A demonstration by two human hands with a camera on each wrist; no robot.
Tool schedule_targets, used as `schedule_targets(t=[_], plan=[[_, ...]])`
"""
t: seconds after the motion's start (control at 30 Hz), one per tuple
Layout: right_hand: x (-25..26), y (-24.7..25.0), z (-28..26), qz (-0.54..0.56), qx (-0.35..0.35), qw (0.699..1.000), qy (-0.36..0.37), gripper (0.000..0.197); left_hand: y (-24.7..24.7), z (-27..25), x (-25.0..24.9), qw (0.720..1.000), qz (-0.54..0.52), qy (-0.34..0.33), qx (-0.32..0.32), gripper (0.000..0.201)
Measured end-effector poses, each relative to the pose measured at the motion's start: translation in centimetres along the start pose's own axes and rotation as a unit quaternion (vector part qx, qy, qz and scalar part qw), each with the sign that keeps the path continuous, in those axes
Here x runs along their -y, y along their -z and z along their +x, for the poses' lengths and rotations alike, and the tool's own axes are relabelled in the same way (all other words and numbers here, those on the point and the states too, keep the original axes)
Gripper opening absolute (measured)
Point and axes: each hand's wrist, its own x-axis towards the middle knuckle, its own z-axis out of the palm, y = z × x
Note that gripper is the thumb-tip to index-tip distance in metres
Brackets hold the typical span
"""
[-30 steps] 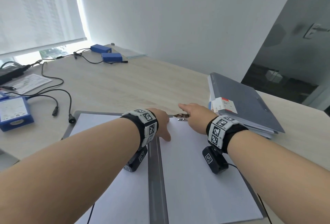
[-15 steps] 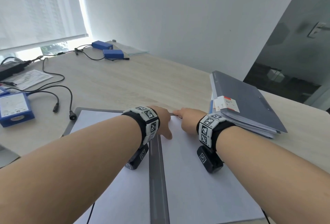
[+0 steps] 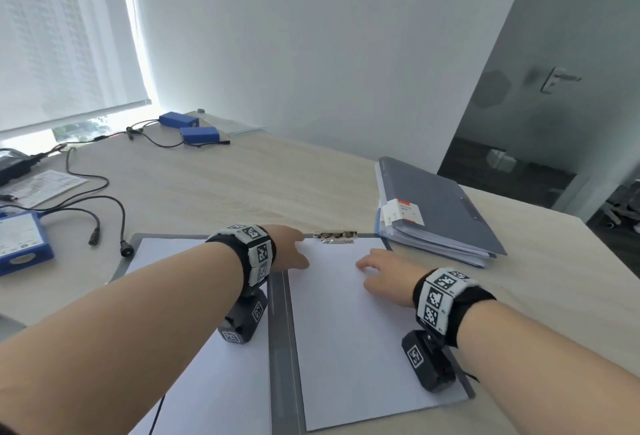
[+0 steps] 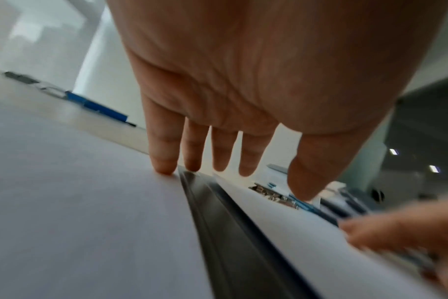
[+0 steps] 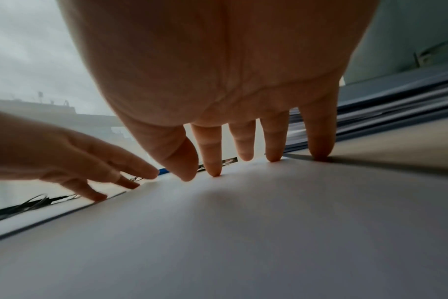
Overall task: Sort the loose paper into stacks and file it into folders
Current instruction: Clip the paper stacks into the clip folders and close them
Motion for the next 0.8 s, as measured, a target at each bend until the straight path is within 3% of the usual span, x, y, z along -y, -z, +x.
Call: schedule_targets(t=[0.13,0.37,0.47,0.63,0.8], plan=[[-1.5,-1.6,-3.7,-0.033,0.034,0.999,-0.015,0.063,-0.4,-2.4,0.3,0.996,-0.075,-0.013,-0.053,0.056],[-1.9,-2.8,-7.9,-0.085,0.056,0.993,-0.065,0.081,-3.1,-8.4,-0.4,0.996,0.012,-0.069,-0.055,0.056],[-1.7,-3.2,-8.9,-0.102,0.052,0.990,-0.078,0.083,-4.0,-11.4,-0.5,0.995,0.034,-0.093,-0.031,0.072],[-1.8,-4.3,-9.6,-0.098,0.038,0.990,-0.095,0.079,-6.3,-16.1,0.7,0.986,0.084,-0.124,0.074,0.115],[-2.3,-4.8,-9.8,-0.081,0.026,0.991,-0.102,0.079,-7.9,-18.0,2.1,0.971,0.203,-0.103,0.071,0.119]])
